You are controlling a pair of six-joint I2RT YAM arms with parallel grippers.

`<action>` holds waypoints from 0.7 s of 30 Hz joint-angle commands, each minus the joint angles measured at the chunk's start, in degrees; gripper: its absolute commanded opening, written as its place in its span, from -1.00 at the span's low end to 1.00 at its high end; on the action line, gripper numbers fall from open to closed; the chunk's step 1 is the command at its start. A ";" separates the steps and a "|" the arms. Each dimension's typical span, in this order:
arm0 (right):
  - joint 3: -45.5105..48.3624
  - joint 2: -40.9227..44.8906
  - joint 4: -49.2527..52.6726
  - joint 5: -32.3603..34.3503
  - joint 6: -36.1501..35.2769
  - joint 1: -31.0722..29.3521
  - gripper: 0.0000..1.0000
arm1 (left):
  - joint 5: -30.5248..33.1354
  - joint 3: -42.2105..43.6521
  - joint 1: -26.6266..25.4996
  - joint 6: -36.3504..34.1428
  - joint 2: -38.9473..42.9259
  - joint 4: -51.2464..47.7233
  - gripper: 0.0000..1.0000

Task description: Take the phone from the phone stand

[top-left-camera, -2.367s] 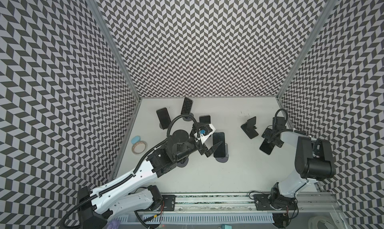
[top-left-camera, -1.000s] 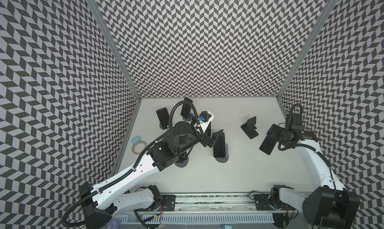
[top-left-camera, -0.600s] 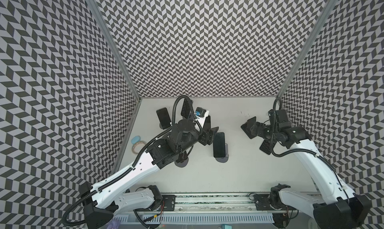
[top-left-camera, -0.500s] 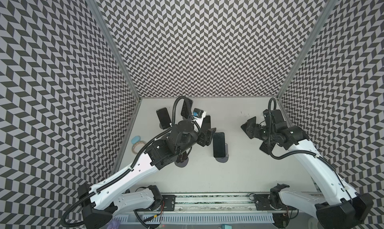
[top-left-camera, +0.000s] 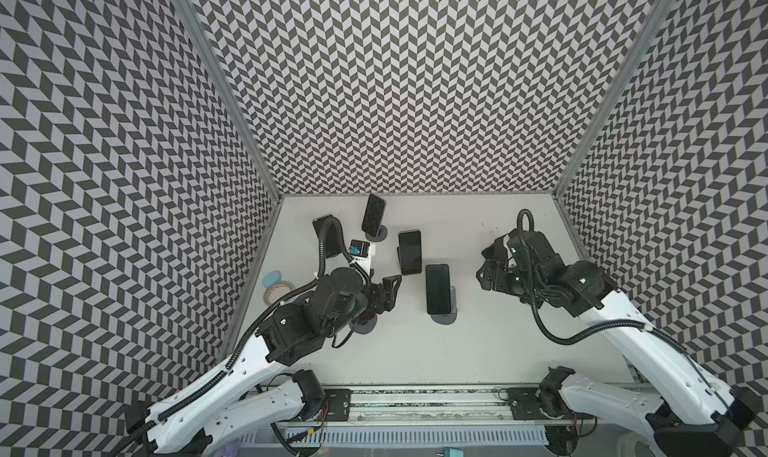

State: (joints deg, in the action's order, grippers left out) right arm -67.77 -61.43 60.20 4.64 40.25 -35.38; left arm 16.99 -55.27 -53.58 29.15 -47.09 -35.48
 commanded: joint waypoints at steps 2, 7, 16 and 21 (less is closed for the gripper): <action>-0.61 -0.05 0.03 2.87 5.14 -3.35 0.69 | 1.90 0.32 -0.10 1.09 0.83 -2.50 0.58; -4.00 -4.31 -1.87 4.64 6.99 -6.99 0.68 | 1.87 -0.98 0.08 -1.36 0.16 -2.55 0.57; -17.67 -19.15 -2.96 10.38 6.84 -13.55 0.69 | -0.18 -7.30 0.14 -4.01 0.96 -9.81 0.63; -23.20 -23.63 -1.44 12.07 7.72 -16.42 0.70 | 1.02 -5.93 0.23 -4.61 2.79 -9.44 0.70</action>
State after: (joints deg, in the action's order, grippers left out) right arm -88.38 -84.27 58.74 13.76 46.26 -50.48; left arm 16.86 -61.04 -53.58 25.06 -45.23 -43.44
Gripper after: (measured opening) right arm 0.848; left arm 0.848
